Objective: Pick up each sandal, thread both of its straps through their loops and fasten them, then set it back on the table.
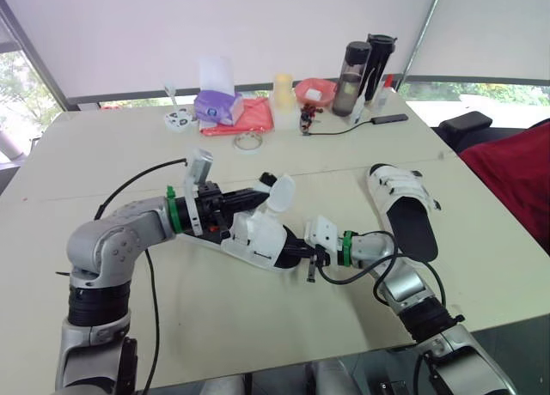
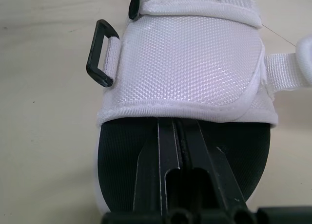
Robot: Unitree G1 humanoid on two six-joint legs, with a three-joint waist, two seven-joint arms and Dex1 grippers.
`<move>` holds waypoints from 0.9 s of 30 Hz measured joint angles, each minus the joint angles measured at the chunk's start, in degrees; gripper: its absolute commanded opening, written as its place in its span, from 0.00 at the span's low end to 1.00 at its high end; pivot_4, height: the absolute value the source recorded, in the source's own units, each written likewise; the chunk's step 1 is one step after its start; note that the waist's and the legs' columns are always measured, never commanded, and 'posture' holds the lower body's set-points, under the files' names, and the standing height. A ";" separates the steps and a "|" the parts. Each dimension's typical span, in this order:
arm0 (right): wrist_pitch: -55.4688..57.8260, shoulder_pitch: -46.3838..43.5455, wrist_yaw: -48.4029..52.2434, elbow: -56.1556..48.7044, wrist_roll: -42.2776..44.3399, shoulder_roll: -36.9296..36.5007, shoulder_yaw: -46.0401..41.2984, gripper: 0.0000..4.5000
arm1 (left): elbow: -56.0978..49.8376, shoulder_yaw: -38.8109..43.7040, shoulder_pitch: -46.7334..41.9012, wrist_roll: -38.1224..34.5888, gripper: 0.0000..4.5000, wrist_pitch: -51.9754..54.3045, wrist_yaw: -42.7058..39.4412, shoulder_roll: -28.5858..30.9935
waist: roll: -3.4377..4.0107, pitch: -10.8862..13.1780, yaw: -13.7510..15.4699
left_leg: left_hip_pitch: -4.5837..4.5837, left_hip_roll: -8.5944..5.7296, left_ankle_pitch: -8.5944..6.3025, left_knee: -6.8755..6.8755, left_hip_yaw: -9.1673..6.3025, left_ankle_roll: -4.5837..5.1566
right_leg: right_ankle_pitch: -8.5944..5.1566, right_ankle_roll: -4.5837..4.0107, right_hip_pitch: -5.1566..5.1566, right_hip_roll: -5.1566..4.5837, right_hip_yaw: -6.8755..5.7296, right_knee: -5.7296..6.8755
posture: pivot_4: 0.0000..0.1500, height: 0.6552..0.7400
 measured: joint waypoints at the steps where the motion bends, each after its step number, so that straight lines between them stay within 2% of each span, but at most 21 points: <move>1: 0.00 0.01 -0.01 0.01 -0.02 0.00 0.01 0.00 | 0.05 -0.04 0.10 0.01 0.01 -0.09 0.85 -0.32 | 0.00 0.00 -0.01 | 0.02 0.00 0.00 0.00 0.00 0.00 | -0.01 0.01 0.02 0.00 0.00 0.00 | 1.00 1.00; 12: 0.00 0.18 0.12 -0.01 -0.04 0.01 -0.02 0.00 | 9.51 -0.76 -1.53 0.16 0.01 -3.29 3.54 -1.86 | 0.00 -0.03 0.08 | 0.10 -0.01 -0.05 0.00 0.00 -0.09 | -0.03 0.02 0.13 0.00 0.00 -0.09 | 1.00 1.00; 19: 0.01 0.93 -0.24 -0.56 -0.05 0.24 0.01 0.00 | 24.46 -2.61 -5.28 3.83 0.01 -7.38 1.79 -2.49 | 0.01 -0.05 0.04 | 0.12 -0.03 -0.08 -0.01 0.02 -0.13 | -0.02 0.02 0.13 0.00 0.01 -0.10 | 1.00 1.00; 27: 0.13 1.73 -1.06 -1.20 -0.08 0.24 -0.10 0.00 | 31.58 -5.78 -8.65 7.71 0.01 -11.33 -2.21 -3.31 | 0.00 -0.05 0.03 | 0.12 -0.03 -0.09 -0.01 0.02 -0.14 | -0.03 0.04 0.14 0.00 0.00 -0.11 | 1.00 1.00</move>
